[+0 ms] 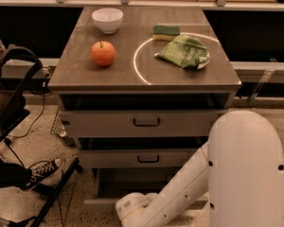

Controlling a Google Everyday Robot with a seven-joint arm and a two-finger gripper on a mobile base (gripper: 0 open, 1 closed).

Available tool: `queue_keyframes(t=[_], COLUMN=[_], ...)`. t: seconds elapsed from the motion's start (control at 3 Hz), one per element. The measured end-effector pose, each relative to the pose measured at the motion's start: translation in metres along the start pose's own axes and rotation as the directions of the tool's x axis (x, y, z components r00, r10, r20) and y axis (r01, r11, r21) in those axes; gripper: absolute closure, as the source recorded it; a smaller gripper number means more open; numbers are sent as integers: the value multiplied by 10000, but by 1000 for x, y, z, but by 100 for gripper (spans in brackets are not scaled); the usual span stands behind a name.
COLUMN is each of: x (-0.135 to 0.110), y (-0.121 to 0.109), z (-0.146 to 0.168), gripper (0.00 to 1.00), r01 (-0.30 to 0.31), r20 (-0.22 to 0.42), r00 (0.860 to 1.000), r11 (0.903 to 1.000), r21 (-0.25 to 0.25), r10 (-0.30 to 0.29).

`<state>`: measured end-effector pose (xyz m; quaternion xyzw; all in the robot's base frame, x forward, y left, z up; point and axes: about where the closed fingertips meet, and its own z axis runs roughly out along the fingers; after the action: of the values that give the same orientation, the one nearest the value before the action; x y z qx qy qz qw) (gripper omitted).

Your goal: Open bottom drawer

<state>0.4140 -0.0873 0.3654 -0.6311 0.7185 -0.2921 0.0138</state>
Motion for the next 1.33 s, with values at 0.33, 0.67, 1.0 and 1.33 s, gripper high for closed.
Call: queue_keyframes(t=[0.33,0.67,1.0,1.33], x=[34,77,111,92], y=[-15,-43,-69,-70], z=[2,42,86,79], gripper=[100,100,100,100], r01=[97,-450,-1233,-947], r20=[-224,473,1544,2007], r00=[9997,9982,9836,9783], r11=[9962,9853,9723,9733], r21=[861,1648,1986,2091], r10=[-78,377,932,520])
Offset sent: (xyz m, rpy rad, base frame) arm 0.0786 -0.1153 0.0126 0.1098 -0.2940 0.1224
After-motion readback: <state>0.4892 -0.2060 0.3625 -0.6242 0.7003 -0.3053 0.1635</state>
